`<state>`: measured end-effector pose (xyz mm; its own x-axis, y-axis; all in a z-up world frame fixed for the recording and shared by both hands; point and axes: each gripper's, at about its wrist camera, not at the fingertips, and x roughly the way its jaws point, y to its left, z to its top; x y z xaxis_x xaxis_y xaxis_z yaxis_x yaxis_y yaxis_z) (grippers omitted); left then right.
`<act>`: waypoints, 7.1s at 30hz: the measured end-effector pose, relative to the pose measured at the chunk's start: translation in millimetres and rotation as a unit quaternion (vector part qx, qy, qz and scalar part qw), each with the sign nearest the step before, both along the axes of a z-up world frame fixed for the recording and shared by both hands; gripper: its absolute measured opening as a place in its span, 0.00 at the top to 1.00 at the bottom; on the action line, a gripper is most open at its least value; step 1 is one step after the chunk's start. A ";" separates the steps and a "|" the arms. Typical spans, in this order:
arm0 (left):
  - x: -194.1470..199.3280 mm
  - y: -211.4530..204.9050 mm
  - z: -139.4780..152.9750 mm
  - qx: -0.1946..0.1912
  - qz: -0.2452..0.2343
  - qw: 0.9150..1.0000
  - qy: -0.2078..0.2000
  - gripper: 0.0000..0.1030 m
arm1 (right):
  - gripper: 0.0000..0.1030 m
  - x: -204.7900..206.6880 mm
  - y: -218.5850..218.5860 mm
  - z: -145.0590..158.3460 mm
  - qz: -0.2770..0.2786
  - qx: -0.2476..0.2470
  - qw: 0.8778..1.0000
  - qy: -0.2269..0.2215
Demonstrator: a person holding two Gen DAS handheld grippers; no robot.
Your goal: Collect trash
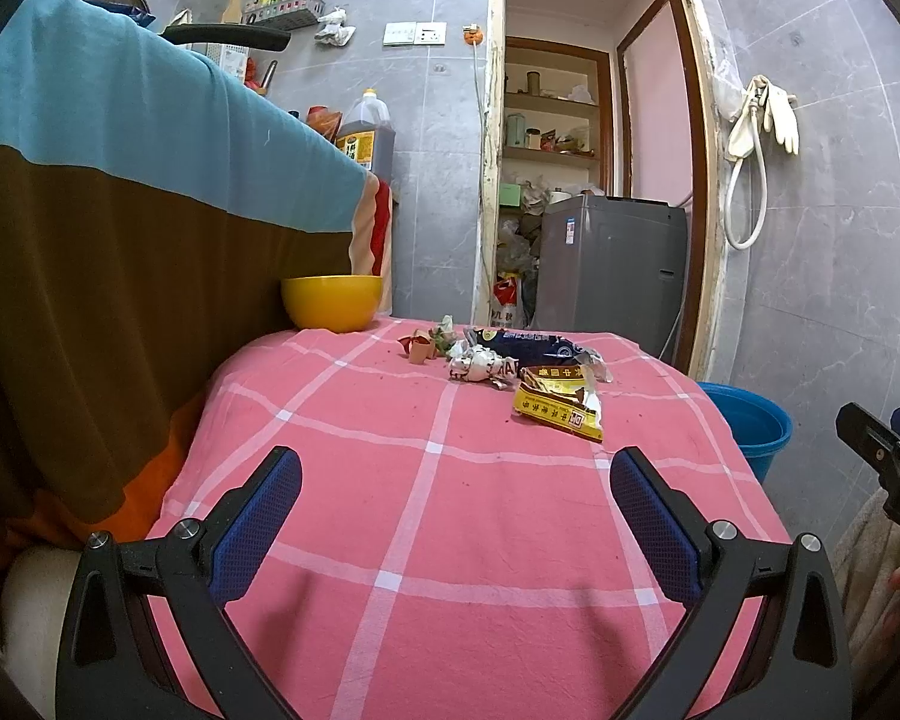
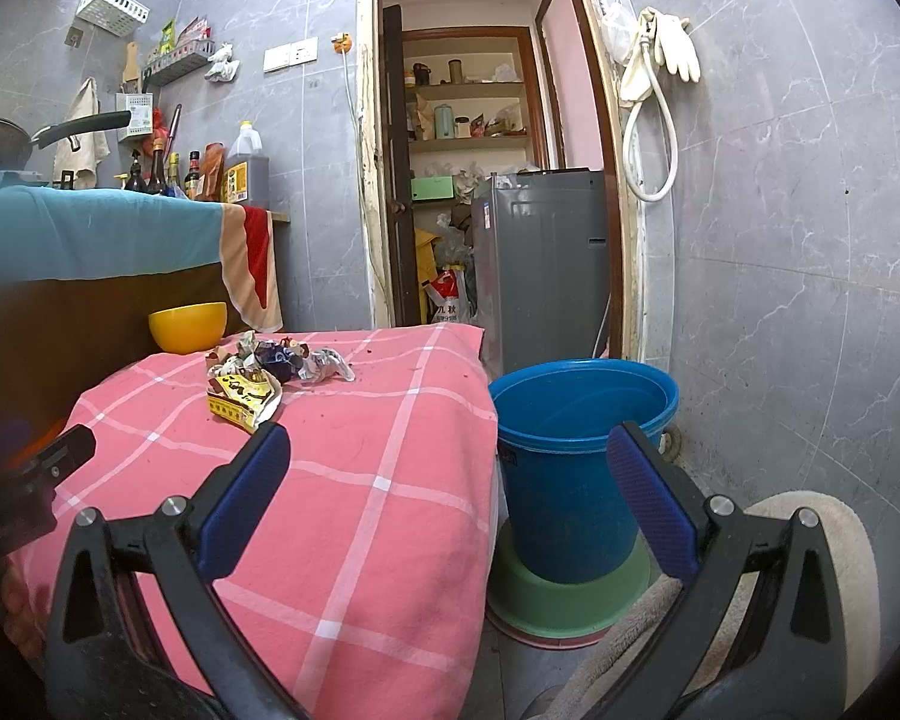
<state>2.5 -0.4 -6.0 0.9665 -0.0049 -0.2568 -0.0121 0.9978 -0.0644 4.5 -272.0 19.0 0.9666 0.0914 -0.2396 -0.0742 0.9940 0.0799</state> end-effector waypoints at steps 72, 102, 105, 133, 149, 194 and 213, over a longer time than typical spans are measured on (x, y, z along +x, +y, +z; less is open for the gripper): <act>-4.2 -3.5 1.2 0.003 -0.001 1.000 -0.003 0.02 | 0.00 0.0 0.9 -1.7 0.001 -0.001 1.000 -0.001; 84.6 -2.5 60.5 0.000 -0.008 1.000 0.005 0.02 | 0.00 99.1 13.7 64.4 0.046 -0.005 0.998 -0.038; 99.1 -2.8 57.6 -0.001 -0.022 0.999 0.036 0.02 | 0.00 118.4 18.0 62.6 0.057 -0.008 0.998 -0.023; 166.1 -2.0 27.5 -0.102 -0.121 0.957 0.244 0.83 | 0.28 245.9 68.5 -11.5 0.200 -0.020 0.951 0.233; 164.4 -4.6 29.1 -0.094 -0.122 0.959 0.239 0.87 | 0.66 250.0 78.4 -12.8 0.238 -0.034 0.941 0.238; 338.4 -237.2 68.5 -0.060 -0.216 0.962 0.155 0.87 | 0.65 287.8 -153.8 28.4 -0.045 0.070 0.983 0.165; 338.3 -211.1 65.0 -0.072 -0.197 0.959 0.191 0.59 | 0.38 299.2 -155.5 22.0 -0.052 0.086 0.977 0.189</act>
